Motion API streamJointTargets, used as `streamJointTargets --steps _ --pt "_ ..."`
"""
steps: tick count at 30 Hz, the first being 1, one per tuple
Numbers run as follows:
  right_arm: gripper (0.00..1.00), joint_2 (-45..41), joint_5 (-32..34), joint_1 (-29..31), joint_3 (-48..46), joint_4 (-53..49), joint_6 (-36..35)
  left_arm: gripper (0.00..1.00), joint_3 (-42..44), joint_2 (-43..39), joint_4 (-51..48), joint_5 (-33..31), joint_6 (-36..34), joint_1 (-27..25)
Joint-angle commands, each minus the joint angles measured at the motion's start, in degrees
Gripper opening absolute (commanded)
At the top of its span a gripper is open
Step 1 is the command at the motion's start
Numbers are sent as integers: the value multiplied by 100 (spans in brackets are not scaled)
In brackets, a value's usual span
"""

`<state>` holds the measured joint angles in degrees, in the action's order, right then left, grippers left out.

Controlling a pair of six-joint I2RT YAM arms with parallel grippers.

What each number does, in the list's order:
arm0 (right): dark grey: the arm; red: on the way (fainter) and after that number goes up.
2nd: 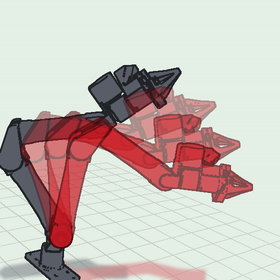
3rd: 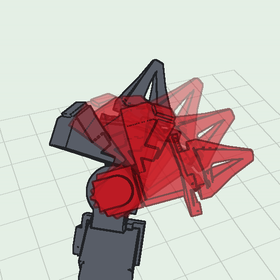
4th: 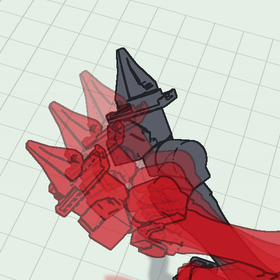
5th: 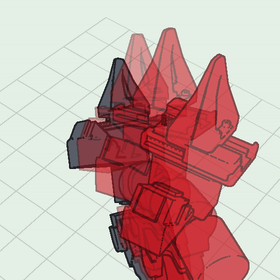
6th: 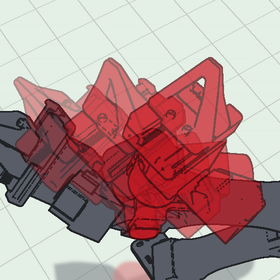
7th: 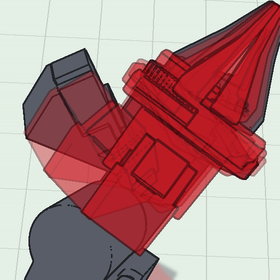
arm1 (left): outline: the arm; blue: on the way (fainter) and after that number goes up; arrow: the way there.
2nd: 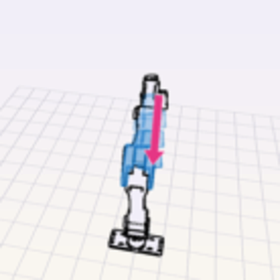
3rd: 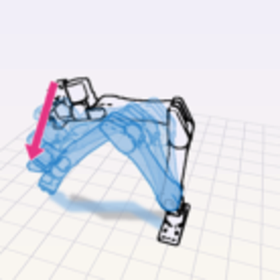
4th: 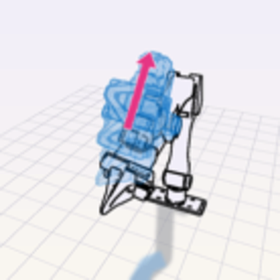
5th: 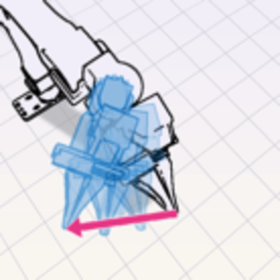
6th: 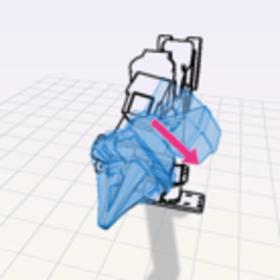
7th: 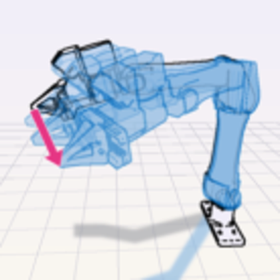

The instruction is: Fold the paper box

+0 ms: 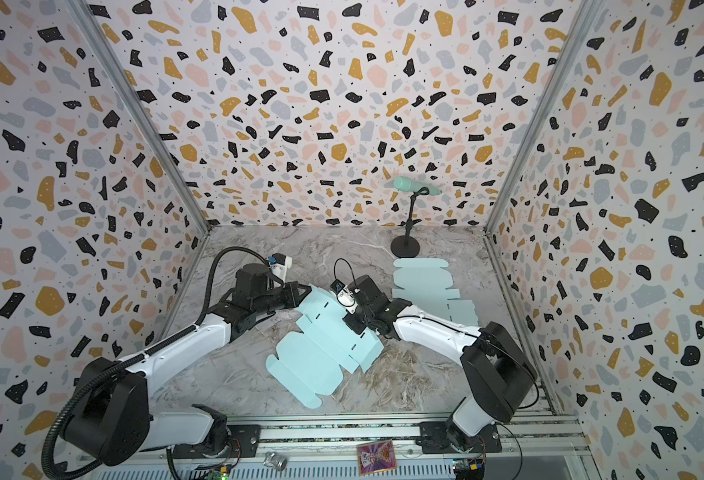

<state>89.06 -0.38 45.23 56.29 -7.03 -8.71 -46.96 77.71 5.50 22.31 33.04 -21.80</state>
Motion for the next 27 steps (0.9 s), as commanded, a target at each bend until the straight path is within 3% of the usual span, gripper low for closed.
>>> streamJointTargets --steps 1,5,15,27 --pt "0 -128 -89 21 -64 358 -221 0 -434 266 160 -84 116 104" --pt "0 -53 -93 29 -22 353 -275 0 -719 544 178 -373 181 141" --pt "0 -25 -104 125 -12 414 -358 0 -955 1035 199 -303 116 27" --pt "0 -7 106 152 101 466 -462 0 -509 716 39 -345 -95 -113"
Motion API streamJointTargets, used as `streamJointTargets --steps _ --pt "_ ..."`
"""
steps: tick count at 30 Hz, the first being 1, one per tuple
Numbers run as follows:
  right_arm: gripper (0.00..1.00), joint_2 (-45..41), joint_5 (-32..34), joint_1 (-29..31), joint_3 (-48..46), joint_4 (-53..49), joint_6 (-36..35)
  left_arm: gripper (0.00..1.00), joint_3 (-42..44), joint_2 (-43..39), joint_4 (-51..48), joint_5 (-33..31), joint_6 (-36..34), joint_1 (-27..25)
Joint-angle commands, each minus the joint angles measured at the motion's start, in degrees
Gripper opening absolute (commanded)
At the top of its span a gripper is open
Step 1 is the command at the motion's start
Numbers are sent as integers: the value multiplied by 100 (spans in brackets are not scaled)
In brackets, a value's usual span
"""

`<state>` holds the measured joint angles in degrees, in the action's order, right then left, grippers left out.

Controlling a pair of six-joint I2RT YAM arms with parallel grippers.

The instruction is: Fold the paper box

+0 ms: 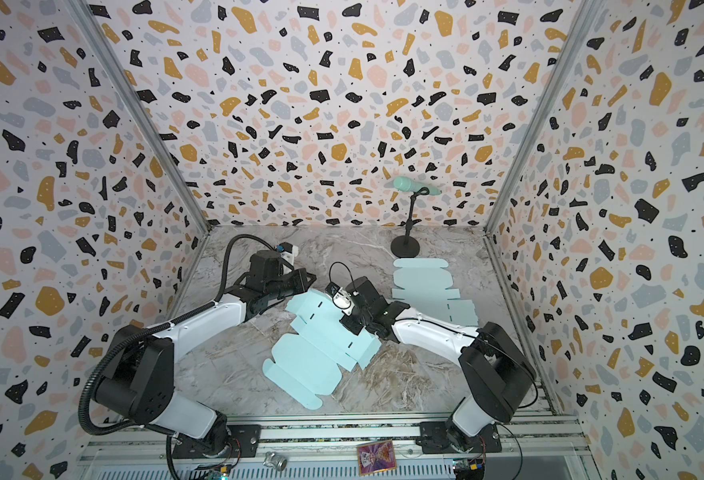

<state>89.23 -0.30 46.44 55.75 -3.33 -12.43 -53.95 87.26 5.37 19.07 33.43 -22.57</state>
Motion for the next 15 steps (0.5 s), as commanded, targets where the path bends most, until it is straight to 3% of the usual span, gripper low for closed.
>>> streamJointTargets --steps 1,15 --pt "0 -26 108 40 177 103 -96 0 236 -287 52 -42 -135 -48" --pt "0 -61 813 279 281 134 -271 0 730 -740 127 -13 -3 -298"
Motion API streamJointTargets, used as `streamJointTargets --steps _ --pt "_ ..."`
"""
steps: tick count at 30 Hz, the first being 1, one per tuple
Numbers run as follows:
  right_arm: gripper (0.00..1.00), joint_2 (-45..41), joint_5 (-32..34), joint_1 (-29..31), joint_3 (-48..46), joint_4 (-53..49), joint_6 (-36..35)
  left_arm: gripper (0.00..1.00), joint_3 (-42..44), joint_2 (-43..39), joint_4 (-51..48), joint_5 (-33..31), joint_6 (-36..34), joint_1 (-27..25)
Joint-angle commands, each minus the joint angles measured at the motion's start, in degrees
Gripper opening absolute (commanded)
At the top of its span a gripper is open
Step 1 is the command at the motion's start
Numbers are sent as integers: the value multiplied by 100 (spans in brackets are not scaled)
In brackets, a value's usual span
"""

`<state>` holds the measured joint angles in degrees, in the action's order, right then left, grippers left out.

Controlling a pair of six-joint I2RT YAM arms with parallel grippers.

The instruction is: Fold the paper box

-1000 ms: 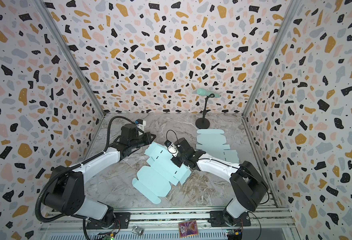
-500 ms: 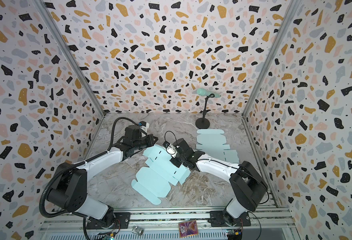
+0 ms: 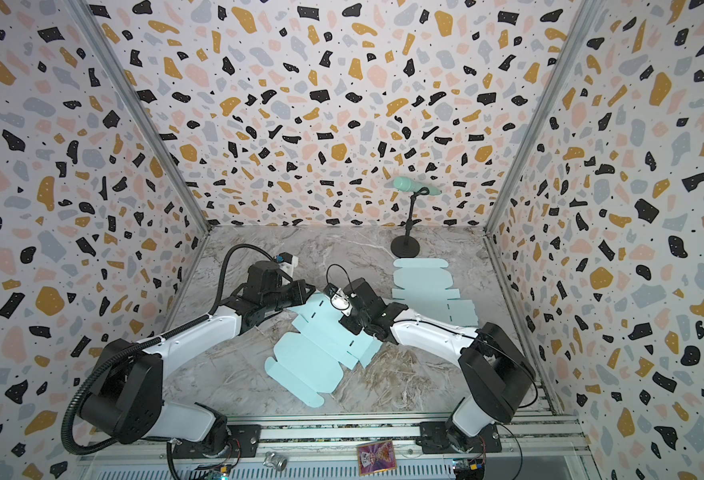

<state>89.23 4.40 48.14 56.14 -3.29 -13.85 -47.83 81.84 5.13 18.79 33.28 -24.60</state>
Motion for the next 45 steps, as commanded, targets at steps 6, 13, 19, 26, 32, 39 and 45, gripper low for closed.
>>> streamJointTargets --steps 6,13,19,26,32,39,45 --pt "0 -135 1425 566 133 299 -500 0 324 -412 286 308 -13 -150" --pt "0 -206 1946 741 152 384 -587 0 412 -405 348 451 -124 -142" --pt "0 -169 2263 927 23 508 -610 0 549 -545 424 443 -135 -112" --pt "0 -352 2347 994 -209 581 -839 0 602 -822 213 576 -304 444" --pt "0 -473 2476 990 -267 600 -1240 4 432 -902 -106 441 -521 1024" --pt "0 -519 2706 987 -279 678 -1725 9 355 -596 -389 305 -637 2036" --pt "0 -582 2598 995 -377 972 -2048 17 134 89 73 162 -401 2161"
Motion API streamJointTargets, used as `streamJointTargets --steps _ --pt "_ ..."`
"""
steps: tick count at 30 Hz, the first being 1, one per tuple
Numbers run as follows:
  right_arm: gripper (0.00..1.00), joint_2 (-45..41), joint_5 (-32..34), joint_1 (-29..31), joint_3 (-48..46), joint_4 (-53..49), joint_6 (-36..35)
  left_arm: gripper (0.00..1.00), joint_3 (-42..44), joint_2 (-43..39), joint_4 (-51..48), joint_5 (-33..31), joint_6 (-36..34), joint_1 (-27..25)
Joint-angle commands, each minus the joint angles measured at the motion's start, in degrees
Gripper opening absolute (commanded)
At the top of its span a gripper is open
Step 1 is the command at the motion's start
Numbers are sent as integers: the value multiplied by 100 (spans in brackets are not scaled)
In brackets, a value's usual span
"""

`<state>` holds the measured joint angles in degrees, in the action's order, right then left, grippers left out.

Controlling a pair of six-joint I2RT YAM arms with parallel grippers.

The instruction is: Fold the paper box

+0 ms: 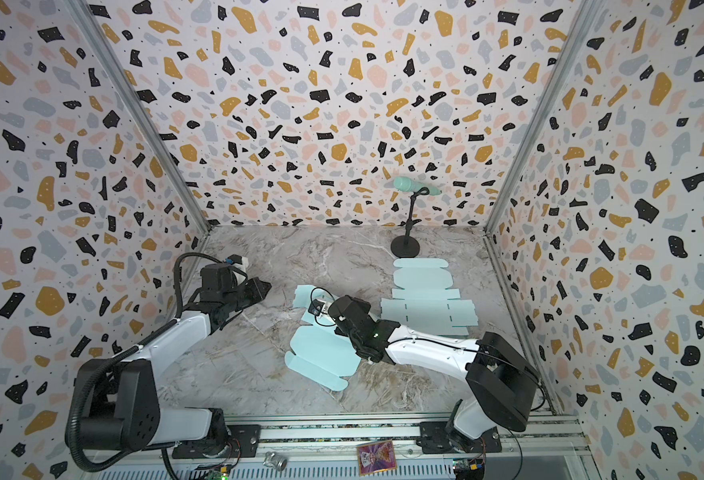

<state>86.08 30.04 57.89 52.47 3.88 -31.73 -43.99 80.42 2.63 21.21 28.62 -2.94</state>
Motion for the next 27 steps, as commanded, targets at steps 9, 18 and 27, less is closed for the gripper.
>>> streamJointTargets --steps 9,18,27 --pt "0 -250 -66 17 -18 398 -569 24 -293 1075 803 280 211 -329" --pt "0 -105 -25 4 -41 480 -716 27 139 818 1134 516 243 -878" --pt "0 89 257 4 -253 1026 -1272 28 569 398 1134 480 147 -1191"
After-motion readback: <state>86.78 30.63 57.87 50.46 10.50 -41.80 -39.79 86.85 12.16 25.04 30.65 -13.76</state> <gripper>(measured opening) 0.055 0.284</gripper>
